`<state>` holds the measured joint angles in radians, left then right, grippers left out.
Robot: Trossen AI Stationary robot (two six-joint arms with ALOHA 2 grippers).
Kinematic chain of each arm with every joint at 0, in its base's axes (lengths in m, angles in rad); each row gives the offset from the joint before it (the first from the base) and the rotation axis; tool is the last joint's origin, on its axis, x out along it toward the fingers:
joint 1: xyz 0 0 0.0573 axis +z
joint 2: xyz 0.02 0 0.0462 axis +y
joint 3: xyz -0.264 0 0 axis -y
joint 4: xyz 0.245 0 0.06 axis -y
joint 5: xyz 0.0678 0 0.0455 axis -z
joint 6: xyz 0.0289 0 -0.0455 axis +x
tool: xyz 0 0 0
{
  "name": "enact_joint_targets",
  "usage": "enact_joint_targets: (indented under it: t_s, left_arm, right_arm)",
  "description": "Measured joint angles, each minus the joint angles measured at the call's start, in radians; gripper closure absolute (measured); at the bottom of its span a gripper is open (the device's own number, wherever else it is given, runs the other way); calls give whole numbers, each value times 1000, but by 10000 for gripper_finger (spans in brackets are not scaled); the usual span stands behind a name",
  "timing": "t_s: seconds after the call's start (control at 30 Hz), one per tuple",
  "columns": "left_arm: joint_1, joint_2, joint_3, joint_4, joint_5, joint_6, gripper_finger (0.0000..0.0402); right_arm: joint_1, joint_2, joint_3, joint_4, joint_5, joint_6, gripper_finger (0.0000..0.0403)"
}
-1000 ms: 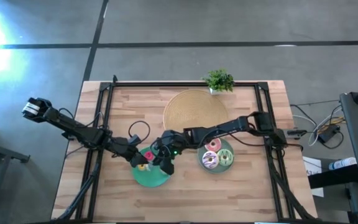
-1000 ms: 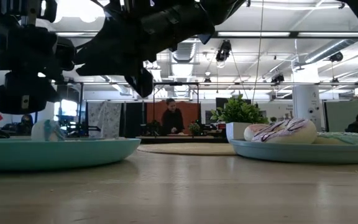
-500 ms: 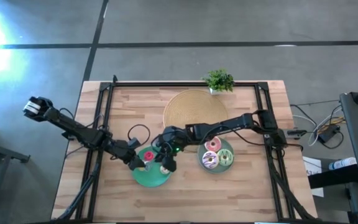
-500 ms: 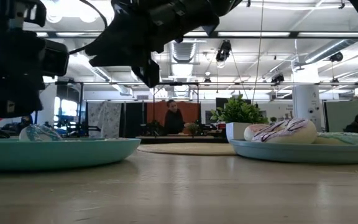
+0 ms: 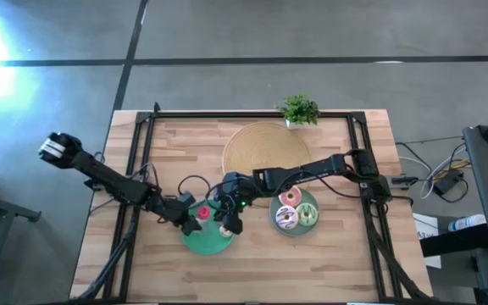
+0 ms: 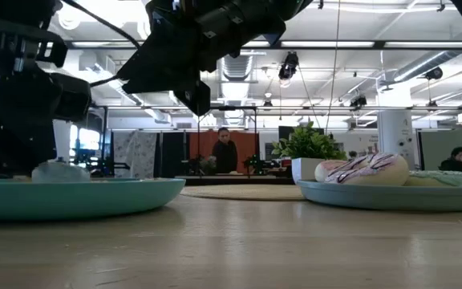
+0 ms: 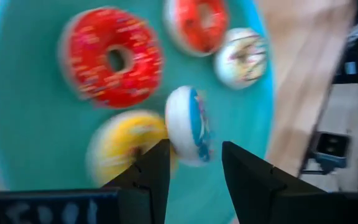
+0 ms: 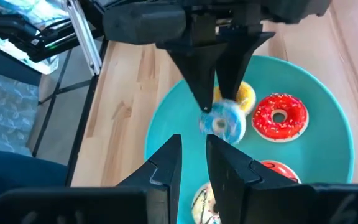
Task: Pick & Place donuts
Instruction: Put the small blue donut on the light green plate
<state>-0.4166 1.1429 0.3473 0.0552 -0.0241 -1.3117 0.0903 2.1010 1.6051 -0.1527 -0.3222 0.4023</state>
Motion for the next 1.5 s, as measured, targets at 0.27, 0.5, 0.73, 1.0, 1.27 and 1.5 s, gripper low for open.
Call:
enact_joint_targets:
  t_s: [0.27,0.5,0.73,1.0,1.27,1.5]
  left_arm:
    - [-1,31,44,86,-7,35,282]
    - [-5,140,74,58,-6,52,282]
    - [-19,194,142,52,3,76,282]
    - [-20,215,237,-174,-17,153,282]
    - [-44,124,262,-126,-29,256,282]
    - [-43,-12,249,-124,-41,323,282]
  right_arm:
    - [1,0,0,-1,0,-3,335]
    - [1,0,-1,-21,0,-2,335]
    - [3,0,-1,-60,0,-1,335]
    - [3,-15,-2,-60,0,1,335]
    - [3,-145,-6,-131,1,-105,335]
    - [-17,-385,-126,-157,26,-196,335]
